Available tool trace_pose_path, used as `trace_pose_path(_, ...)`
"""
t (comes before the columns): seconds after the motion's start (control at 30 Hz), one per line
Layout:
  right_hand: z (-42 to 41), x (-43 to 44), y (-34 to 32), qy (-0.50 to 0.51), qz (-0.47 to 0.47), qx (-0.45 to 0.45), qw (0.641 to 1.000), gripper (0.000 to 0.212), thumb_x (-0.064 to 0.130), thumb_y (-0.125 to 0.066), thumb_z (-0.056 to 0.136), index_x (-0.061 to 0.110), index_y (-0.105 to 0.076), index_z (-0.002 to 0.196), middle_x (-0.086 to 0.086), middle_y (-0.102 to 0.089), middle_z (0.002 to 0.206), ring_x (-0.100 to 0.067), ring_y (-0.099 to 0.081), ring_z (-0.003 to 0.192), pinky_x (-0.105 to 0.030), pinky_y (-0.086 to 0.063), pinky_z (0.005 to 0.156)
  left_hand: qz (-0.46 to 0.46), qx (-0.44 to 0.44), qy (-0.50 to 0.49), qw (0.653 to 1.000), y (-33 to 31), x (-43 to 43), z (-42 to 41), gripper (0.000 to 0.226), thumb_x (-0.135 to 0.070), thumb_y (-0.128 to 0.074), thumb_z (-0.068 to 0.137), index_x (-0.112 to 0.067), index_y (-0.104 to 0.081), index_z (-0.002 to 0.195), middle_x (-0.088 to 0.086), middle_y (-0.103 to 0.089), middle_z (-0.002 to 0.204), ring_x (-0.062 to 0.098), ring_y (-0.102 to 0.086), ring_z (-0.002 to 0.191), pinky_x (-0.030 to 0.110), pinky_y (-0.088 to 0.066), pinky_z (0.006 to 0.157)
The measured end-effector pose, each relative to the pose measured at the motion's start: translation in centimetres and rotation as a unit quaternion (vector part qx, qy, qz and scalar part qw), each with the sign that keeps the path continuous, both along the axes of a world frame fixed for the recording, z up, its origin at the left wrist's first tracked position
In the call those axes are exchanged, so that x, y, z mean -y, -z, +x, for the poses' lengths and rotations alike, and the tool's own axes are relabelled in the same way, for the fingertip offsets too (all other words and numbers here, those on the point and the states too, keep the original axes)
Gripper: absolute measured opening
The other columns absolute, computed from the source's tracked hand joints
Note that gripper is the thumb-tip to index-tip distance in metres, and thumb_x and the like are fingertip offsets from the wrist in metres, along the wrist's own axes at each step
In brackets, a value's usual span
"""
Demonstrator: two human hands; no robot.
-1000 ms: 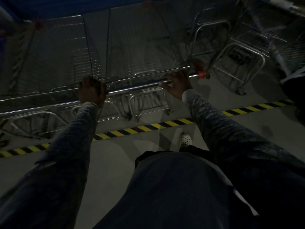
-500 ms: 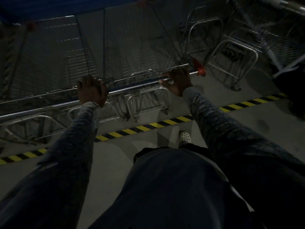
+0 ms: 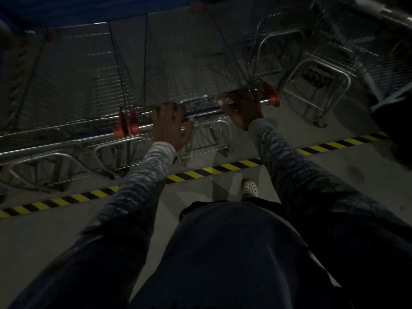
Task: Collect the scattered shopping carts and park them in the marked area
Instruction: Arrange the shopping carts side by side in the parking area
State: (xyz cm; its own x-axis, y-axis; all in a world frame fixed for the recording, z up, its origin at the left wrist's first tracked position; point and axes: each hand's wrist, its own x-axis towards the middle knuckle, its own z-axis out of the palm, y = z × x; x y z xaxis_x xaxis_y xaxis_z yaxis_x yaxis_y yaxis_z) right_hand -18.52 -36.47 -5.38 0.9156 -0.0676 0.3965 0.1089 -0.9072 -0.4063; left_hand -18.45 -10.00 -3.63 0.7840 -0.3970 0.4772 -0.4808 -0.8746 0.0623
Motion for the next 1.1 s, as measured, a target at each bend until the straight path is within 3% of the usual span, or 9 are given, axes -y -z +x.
trace_pose_path(0.1, 0.8, 0.7, 0.3, -0.010, 0.005, -0.019, 1.000, 0.055, 0.069, -0.032, 0.097, 0.034, -0.071, 0.113, 0.009, -0.069, 0.113, -0.020, -0.059, 0.113, -0.049, -0.035, 0.106, -0.029, 0.001, 0.014, 0.999, 0.1, 1.7, -0.3, 0.036, -0.041, -0.049, 0.096, -0.009, -0.062, 0.104, 0.015, -0.059, 0.106, 0.033, -0.052, 0.101, 0.045, -0.036, 0.089)
trace_pose_path(0.2, 1.3, 1.5, 0.6, -0.021, 0.016, -0.036, 0.999, 0.054, 0.068, -0.032, 0.097, 0.033, -0.070, 0.113, 0.009, -0.069, 0.114, -0.022, -0.060, 0.113, -0.055, -0.037, 0.104, -0.035, 0.004, -0.001, 0.999, 0.0, 1.2, 0.1, 0.035, -0.041, -0.049, 0.096, -0.009, -0.063, 0.104, 0.015, -0.058, 0.106, 0.032, -0.052, 0.101, 0.043, -0.035, 0.089)
trace_pose_path(0.3, 0.6, 1.0, 0.1, -0.012, 0.001, -0.010, 1.000, 0.042, 0.060, -0.043, 0.097, 0.032, -0.072, 0.107, 0.010, -0.070, 0.110, -0.021, -0.060, 0.113, -0.048, -0.024, 0.112, -0.037, -0.010, -0.026, 0.999, 0.3, 0.1, 0.8, 0.038, -0.043, -0.046, 0.097, -0.010, -0.063, 0.105, 0.015, -0.059, 0.106, 0.032, -0.052, 0.103, 0.045, -0.035, 0.092)
trace_pose_path(0.4, 0.3, 0.6, 0.0, -0.019, 0.002, 0.027, 0.999, 0.044, 0.062, -0.041, 0.097, 0.033, -0.074, 0.103, 0.012, -0.071, 0.106, -0.019, -0.061, 0.109, -0.053, -0.034, 0.107, -0.040, -0.027, -0.042, 0.998, 0.7, -0.5, 1.2, 0.038, -0.044, -0.046, 0.097, -0.012, -0.063, 0.105, 0.013, -0.059, 0.106, 0.032, -0.052, 0.104, 0.046, -0.036, 0.094)
trace_pose_path(0.47, 0.4, 0.7, -0.3, -0.029, 0.012, 0.017, 0.999, 0.043, 0.062, -0.044, 0.096, 0.033, -0.074, 0.104, 0.010, -0.071, 0.107, -0.020, -0.060, 0.109, -0.053, -0.037, 0.105, -0.043, -0.040, -0.047, 0.997, 0.4, -0.3, 1.5, 0.036, -0.044, -0.047, 0.096, -0.013, -0.063, 0.103, 0.012, -0.060, 0.104, 0.031, -0.053, 0.102, 0.044, -0.036, 0.092)
trace_pose_path(0.6, 1.5, 2.7, -1.6, -0.013, -0.007, -0.042, 0.999, 0.045, 0.062, -0.045, 0.087, 0.032, -0.071, 0.109, 0.006, -0.070, 0.114, -0.026, -0.058, 0.116, -0.047, -0.025, 0.111, -0.043, -0.098, -0.051, 0.993, -1.6, 1.6, 3.5, 0.035, -0.045, -0.048, 0.088, -0.014, -0.063, 0.095, 0.013, -0.063, 0.100, 0.034, -0.054, 0.104, 0.042, -0.036, 0.089)
trace_pose_path(0.8, 3.3, 8.6, -5.6, 0.022, -0.006, -0.072, 0.997, 0.051, 0.060, -0.044, 0.080, 0.031, -0.071, 0.113, -0.001, -0.069, 0.119, -0.030, -0.056, 0.116, -0.039, -0.030, 0.105, -0.033, -0.169, -0.057, 0.983, -5.3, 9.4, 7.7, 0.051, -0.057, -0.043, 0.083, -0.016, -0.063, 0.106, 0.013, -0.063, 0.113, 0.033, -0.050, 0.117, 0.044, -0.036, 0.099)
trace_pose_path(0.93, 4.3, 15.1, -6.8, 0.045, 0.014, -0.083, 0.995, 0.044, 0.060, -0.047, 0.078, 0.037, -0.071, 0.106, 0.000, -0.070, 0.116, -0.031, -0.060, 0.115, -0.051, -0.039, 0.104, -0.023, -0.183, -0.028, 0.982, -6.5, 16.7, 9.8, 0.048, -0.055, -0.049, 0.087, -0.016, -0.063, 0.112, 0.014, -0.062, 0.118, 0.033, -0.046, 0.122, 0.044, -0.032, 0.101)
trace_pose_path(1.1, 4.2, 23.8, -8.2, 0.065, 0.015, -0.110, 0.992, 0.054, 0.061, -0.041, 0.076, 0.032, -0.074, 0.107, -0.007, -0.068, 0.121, -0.036, -0.058, 0.117, -0.052, -0.042, 0.102, -0.017, -0.200, 0.004, 0.980, -7.2, 27.3, 12.2, 0.049, -0.057, -0.050, 0.086, -0.018, -0.063, 0.113, 0.011, -0.061, 0.123, 0.031, -0.046, 0.125, 0.043, -0.032, 0.104)
